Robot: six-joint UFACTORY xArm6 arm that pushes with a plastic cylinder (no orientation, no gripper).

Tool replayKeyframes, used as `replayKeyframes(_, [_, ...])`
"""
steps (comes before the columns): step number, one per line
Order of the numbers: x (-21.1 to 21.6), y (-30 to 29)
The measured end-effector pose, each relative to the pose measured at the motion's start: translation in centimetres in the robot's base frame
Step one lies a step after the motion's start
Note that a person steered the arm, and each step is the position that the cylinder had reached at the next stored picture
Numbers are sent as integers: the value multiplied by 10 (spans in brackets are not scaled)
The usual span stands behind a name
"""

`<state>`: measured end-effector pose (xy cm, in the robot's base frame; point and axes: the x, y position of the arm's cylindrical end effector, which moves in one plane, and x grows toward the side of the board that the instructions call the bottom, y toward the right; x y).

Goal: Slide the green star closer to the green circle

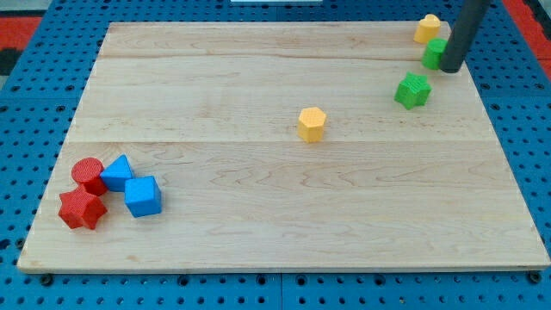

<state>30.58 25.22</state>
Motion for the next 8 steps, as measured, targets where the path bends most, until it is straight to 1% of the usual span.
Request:
replayKeyframes(1, [-1,-9])
replayKeyframes(3, [-17,0])
replayKeyframes(4, [-19,0])
replayKeyframes(5, [4,0])
replayKeyframes(6, [9,-20])
replayKeyframes(8, [9,-94])
